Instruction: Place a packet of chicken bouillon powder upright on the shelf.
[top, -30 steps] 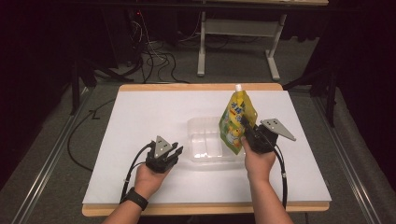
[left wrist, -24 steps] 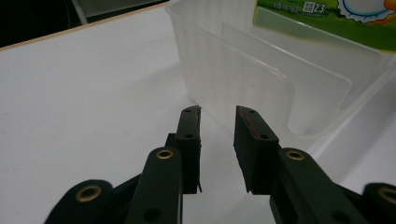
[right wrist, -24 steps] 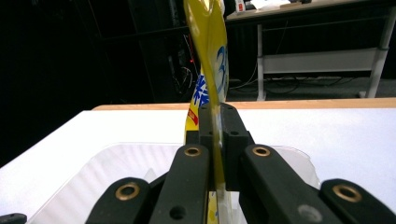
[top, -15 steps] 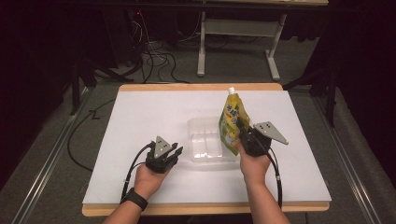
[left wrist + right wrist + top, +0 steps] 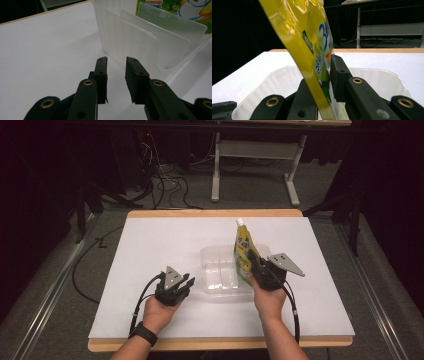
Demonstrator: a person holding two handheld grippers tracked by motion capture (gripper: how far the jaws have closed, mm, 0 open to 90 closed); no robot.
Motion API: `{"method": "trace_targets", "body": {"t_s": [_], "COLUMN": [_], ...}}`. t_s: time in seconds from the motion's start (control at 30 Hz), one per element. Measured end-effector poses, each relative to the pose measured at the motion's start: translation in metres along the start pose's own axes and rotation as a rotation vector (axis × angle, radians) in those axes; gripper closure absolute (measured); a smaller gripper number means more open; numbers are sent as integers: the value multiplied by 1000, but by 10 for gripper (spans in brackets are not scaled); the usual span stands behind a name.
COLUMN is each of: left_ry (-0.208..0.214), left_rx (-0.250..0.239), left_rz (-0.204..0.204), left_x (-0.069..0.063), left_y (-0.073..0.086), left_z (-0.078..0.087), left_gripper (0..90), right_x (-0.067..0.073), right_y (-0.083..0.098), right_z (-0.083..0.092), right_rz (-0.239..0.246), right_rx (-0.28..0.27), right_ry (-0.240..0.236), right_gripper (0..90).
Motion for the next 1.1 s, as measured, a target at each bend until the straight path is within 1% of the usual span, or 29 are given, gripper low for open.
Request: {"method": "trace_targets", "body": {"t_s": [0.2,0.3,0.4,0.5,0.53,0.67,0.73,0.87,0.93,0.97,1.1], "left_ry": [-1,1,1,1,0,0,1,0,3,3,2], "left_rx": [-3,-3,-3,-2,-1,-1,-3,-8,-8,-8,-8], "left_rz": [5,4,2,2,2,1,4,12,13,14,14], "left_x": [0,-1,-1,-1,-1,0,0,0,0,1,1], "left_y": [0,0,0,0,0,0,0,-1,-1,-1,-1], "left_z": [-1,-1,-1,-1,-1,0,1,1,1,1,1], "left_gripper": [714,715,714,714,714,712,711,708,707,707,705], "right_x": [0,-1,-1,0,0,0,0,1,3,3,4], "right_y": [4,6,11,13,14,14,13,13,12,12,11], "right_z": [2,3,3,4,5,5,5,4,4,4,4], "right_rz": [13,11,24,31,39,41,47,47,58,58,75], "right_rx": [13,18,26,27,30,33,37,44,59,59,72], "right_ry": [6,8,7,7,4,2,-1,-36,-55,-55,-69], "right_gripper": [848,851,852,850,848,836,814,732,688,688,635]}}
Point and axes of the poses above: each handheld gripper's, and its own axes: z roughly backward along the jaws, y roughly out of its underside, x roughly to its left, the point moved 7 cm from there along -z, roughly forward along the jaws, and after that the axes turned 1 degree about -y, right-handed, at the moved point
